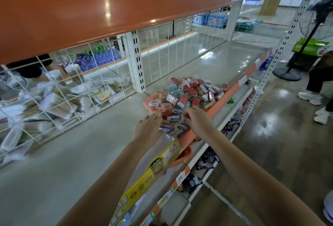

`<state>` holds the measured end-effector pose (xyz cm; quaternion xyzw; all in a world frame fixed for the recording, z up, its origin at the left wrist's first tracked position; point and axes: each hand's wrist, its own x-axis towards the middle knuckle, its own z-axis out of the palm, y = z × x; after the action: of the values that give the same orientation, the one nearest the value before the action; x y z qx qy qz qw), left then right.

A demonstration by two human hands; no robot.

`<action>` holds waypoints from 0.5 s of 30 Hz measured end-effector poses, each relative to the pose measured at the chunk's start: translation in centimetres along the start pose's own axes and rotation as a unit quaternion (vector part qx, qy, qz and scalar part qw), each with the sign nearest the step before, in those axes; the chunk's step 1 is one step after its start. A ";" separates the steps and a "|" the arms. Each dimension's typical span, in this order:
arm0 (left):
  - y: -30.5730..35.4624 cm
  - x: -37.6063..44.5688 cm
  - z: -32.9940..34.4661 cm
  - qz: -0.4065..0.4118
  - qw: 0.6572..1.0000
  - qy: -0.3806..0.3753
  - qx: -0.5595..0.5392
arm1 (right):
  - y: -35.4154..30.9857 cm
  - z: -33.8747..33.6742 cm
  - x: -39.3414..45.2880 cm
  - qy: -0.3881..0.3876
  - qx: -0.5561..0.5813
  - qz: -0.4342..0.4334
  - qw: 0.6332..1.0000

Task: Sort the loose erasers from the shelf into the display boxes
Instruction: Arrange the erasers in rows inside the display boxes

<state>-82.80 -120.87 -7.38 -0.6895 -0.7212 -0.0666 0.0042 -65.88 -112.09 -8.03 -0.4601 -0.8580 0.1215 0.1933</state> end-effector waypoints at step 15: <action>-0.1 0.0 0.6 -0.007 0.999 0.027 -0.028 | -2.9 -2.0 -3.3 -0.019 0.161 0.058 0.985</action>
<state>-82.82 -120.86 -8.03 -0.6825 -0.7232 -0.1056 0.0037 -65.50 -116.41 -5.81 -0.4692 -0.8029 0.2777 0.2409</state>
